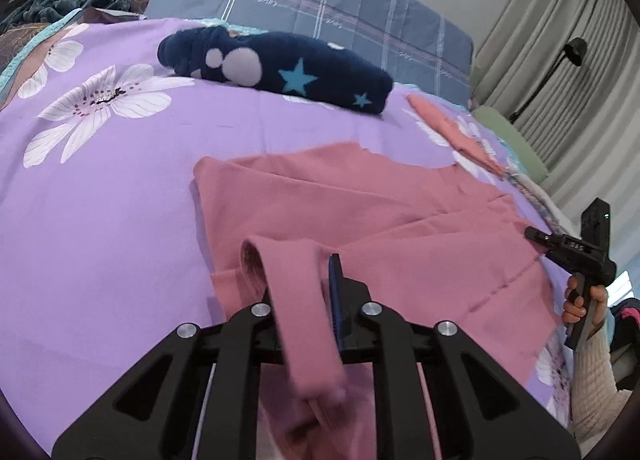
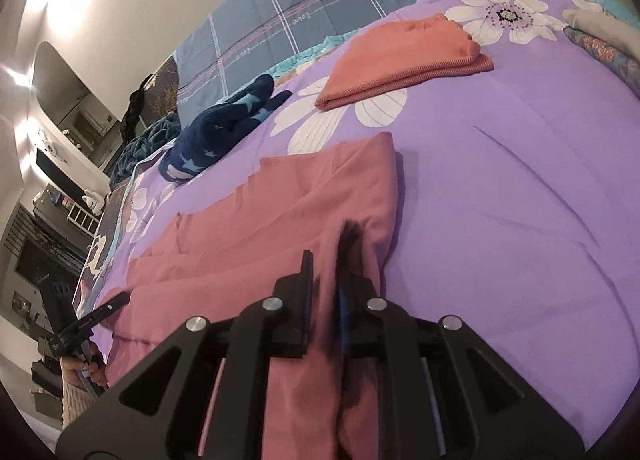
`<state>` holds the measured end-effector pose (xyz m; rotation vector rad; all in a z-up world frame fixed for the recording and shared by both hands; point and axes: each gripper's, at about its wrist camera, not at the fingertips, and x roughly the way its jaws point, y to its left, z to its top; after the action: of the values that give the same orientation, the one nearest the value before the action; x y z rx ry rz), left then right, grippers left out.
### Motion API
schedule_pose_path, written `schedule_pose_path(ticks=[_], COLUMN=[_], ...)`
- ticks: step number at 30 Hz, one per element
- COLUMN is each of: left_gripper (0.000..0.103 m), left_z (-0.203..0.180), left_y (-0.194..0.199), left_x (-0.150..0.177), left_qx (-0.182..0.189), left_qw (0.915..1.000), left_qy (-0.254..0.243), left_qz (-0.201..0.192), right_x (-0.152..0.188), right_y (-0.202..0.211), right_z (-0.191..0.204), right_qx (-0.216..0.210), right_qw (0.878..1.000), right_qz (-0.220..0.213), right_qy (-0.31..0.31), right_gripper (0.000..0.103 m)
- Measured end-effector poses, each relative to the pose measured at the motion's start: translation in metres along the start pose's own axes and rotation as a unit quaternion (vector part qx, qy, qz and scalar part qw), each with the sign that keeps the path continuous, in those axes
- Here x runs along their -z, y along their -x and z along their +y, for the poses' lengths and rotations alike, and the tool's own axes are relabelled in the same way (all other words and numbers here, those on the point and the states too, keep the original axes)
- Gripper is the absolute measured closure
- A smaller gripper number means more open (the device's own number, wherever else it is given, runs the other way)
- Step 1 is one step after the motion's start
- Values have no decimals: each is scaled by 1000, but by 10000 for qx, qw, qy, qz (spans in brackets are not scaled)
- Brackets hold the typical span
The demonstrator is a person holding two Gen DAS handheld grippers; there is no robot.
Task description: Fold small clothes
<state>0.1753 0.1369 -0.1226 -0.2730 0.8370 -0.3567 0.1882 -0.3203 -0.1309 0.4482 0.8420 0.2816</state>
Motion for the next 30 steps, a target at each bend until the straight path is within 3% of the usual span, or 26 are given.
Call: schedule_pose_path(ticks=[6,8,14,17,19,20,21,22,24,27,30], left_gripper=[92,101,102,102,102,101,97,81,59,49,48], left_z=[-1,0,0,0,9,17,23,28,37,38,42], left_y=[16,23,32,20,6,-9,-18,-27,-30,-26,-37], left_x=[18,21,-9,-45,-62,-72,-76,-78,-78,-73,-72], left_qx=[13,69,569,392,45,-194,-268,-367,-420,-388,-543], left_qw=[9999,9999,9958,9949,9942,9934,9927,9914,9895,9926,9947], left_qy=[51,119,499,609,767,883,987,1128,1275,1000,841], left_qz=[99,-96,-517,-701,-746,-706,-644,-547,-528,-571,-236], right_x=[15,17,-9,-45,-73,-80,-87,-89,-88,-82,-86], right_y=[23,27,30,23,8,2,-9,-15,-22,-28,-37], right_z=[6,7,9,11,6,4,-2,-5,-10,-13,-18], right_qx=[3,8,-350,-476,-369,-243,-1,68,22,198,249], right_qw=[10000,9999,9990,9973,9966,9967,9967,9966,9969,9988,9992], right_qz=[22,-7,-243,-491,-589,-583,-525,-448,-368,-292,-175], right_qy=[90,100,-136,-257,-452,-508,-616,-692,-689,-325,-269], right_gripper=[91,100,101,101,101,95,90,78,75,74,74])
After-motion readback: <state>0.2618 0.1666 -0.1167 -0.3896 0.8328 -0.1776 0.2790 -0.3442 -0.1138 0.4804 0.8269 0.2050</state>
